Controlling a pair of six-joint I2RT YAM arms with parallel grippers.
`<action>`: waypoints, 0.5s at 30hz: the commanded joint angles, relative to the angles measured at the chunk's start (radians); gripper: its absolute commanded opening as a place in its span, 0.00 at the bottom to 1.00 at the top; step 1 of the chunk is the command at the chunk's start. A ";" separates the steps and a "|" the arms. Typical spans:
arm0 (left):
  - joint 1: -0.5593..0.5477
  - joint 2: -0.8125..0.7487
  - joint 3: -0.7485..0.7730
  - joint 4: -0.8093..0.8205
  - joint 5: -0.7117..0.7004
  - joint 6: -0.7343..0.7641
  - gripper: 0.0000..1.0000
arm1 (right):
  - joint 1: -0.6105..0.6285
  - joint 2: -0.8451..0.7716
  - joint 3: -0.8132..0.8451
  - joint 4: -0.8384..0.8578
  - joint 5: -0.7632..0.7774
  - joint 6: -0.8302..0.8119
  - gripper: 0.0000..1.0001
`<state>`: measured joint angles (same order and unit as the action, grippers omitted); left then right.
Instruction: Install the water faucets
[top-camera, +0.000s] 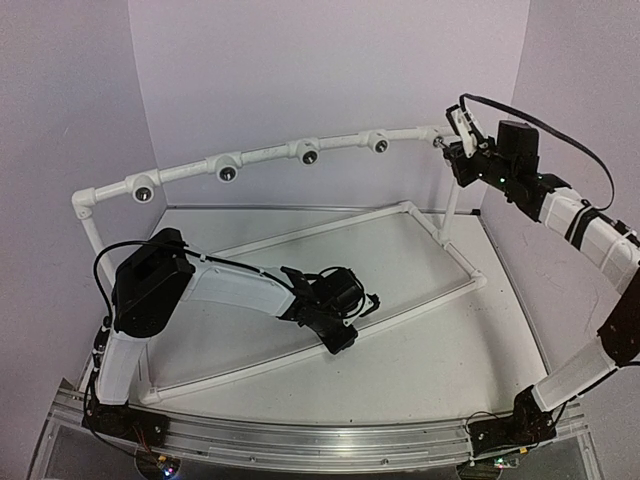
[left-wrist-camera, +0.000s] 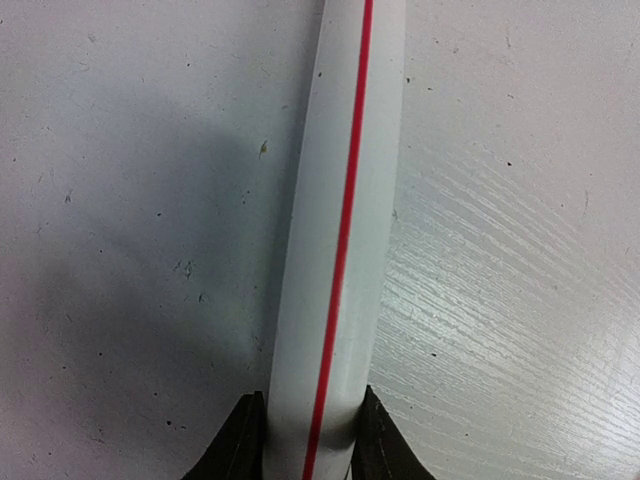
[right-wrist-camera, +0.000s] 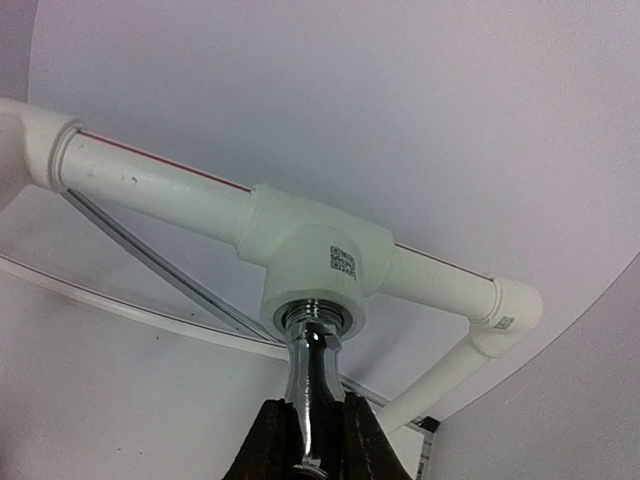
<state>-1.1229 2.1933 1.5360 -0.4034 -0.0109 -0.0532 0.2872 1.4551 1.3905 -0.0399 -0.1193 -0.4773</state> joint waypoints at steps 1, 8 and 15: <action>-0.009 0.077 -0.060 -0.212 0.054 -0.082 0.00 | 0.001 0.009 0.052 0.012 -0.073 0.311 0.00; -0.009 0.077 -0.062 -0.212 0.046 -0.084 0.00 | 0.001 0.018 0.048 0.012 -0.103 0.793 0.00; 0.007 0.068 -0.064 -0.211 0.046 -0.085 0.00 | -0.009 0.044 0.065 0.020 -0.148 1.238 0.00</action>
<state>-1.1218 2.1933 1.5360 -0.4052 -0.0109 -0.0525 0.2705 1.4624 1.4037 -0.0537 -0.1883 0.3692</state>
